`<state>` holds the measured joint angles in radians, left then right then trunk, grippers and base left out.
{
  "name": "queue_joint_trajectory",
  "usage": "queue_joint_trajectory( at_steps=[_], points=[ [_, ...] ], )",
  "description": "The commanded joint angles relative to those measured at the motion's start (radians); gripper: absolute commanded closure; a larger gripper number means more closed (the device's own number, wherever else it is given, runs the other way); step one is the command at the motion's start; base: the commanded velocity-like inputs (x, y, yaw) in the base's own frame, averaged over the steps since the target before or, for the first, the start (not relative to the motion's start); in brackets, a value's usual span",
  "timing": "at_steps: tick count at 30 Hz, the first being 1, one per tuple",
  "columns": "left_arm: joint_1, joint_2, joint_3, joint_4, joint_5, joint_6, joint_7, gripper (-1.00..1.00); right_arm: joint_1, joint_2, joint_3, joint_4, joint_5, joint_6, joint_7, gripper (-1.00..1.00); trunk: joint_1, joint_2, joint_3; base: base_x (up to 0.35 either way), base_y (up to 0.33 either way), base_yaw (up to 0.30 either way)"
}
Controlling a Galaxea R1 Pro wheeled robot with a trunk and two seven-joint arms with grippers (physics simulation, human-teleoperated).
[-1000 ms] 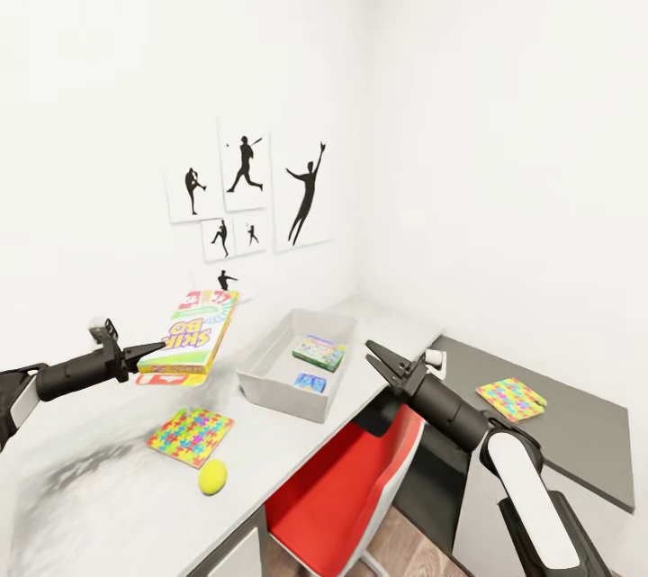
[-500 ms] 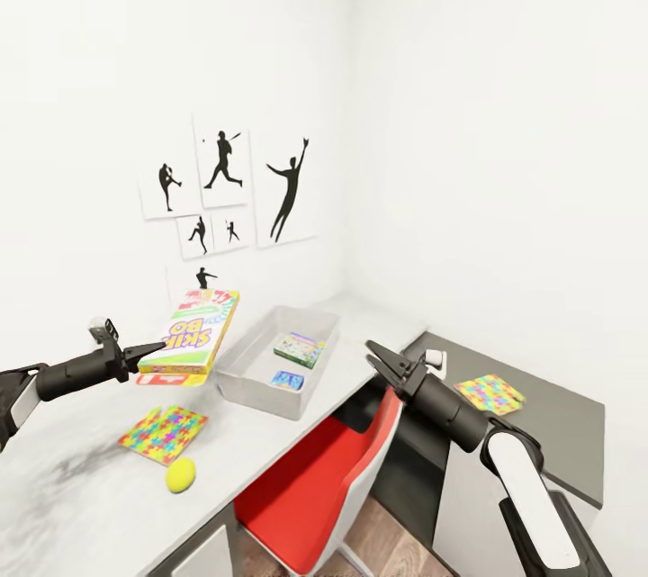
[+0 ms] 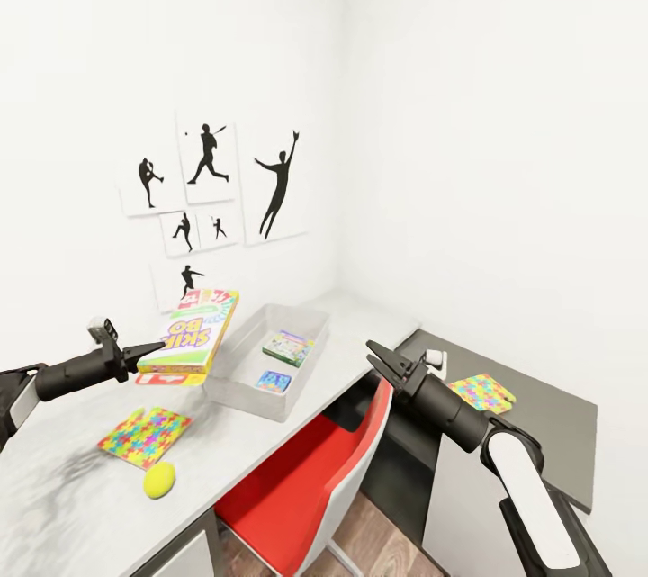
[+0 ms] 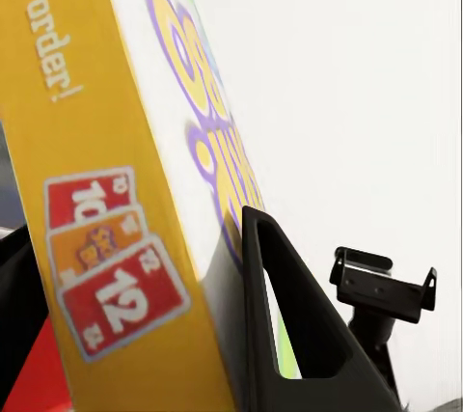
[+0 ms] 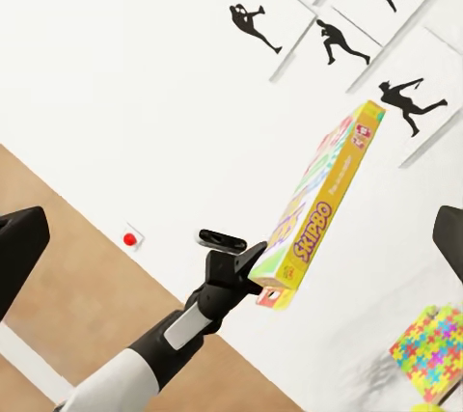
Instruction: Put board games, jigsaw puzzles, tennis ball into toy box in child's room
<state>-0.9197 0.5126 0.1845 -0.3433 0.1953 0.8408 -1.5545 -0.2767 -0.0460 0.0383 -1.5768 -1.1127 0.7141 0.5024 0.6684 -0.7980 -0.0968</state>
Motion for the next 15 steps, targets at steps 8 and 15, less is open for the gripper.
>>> queue_joint_trajectory(
  at_steps=[8, 15],
  points=[
    [-0.001, -0.002, 0.001, 0.0, -0.002, 0.009, -0.01, 1.0, -0.001, 0.0, -0.002, 0.004, 0.0, 0.002, -0.002, -1.0, -0.031, 0.055, 0.023, 0.001, -0.001, 0.0],
    [-0.001, -0.002, 0.0, 0.0, -0.002, 0.009, -0.01, 1.0, -0.001, 0.001, -0.002, 0.003, -0.001, 0.002, -0.004, -1.0, -0.057, 0.104, 0.045, 0.0, 0.0, 0.0]
  ],
)
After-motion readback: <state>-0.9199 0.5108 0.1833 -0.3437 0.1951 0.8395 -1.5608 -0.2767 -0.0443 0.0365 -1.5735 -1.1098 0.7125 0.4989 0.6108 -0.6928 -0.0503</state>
